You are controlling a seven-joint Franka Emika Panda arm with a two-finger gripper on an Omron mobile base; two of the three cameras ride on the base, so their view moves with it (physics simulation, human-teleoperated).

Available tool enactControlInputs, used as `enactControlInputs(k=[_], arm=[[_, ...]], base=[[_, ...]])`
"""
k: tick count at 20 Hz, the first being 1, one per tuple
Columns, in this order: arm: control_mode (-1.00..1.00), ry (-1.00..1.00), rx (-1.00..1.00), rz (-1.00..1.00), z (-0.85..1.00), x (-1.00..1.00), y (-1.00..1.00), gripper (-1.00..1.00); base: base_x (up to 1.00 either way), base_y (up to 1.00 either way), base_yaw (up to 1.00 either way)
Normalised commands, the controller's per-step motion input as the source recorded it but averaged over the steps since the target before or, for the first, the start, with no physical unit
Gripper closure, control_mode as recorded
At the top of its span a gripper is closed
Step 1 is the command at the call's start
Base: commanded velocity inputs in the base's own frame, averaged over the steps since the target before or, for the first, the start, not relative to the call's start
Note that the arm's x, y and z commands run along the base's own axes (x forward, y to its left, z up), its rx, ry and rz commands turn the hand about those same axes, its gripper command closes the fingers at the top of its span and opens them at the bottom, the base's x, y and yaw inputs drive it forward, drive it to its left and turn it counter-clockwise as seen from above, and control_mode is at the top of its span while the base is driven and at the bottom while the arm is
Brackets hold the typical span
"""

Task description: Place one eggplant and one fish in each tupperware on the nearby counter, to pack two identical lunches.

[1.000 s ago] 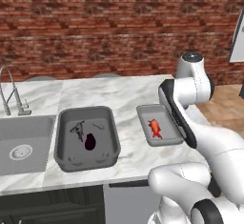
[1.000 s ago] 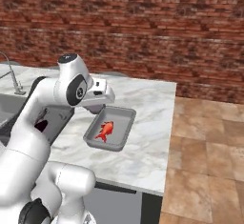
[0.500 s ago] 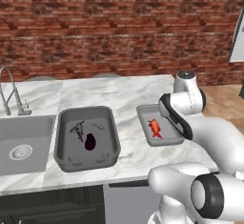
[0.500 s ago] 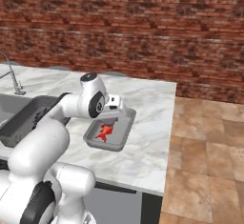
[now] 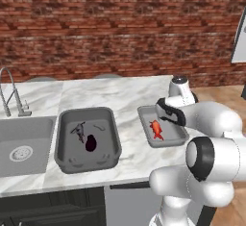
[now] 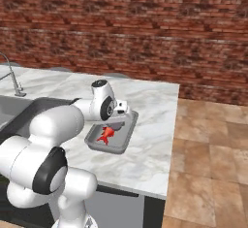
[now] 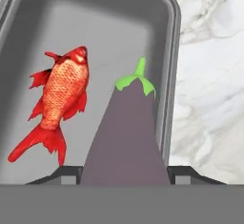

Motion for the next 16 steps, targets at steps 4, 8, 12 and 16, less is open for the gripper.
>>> enactControlInputs(k=[4,8,12,16], arm=[[-1.0,0.0,0.0,0.0,-0.47,0.33,0.0,1.0],[-1.0,0.0,0.0,0.0,-0.5,0.32,0.0,1.0],[-1.0,0.0,0.0,0.0,-0.43,0.36,0.0,1.0],[-1.0,0.0,0.0,0.0,-0.24,0.39,0.0,-1.0]], base=[[0.0,0.0,0.0],[0.0,0.0,0.0],[0.0,0.0,0.0],[0.0,0.0,0.0]])
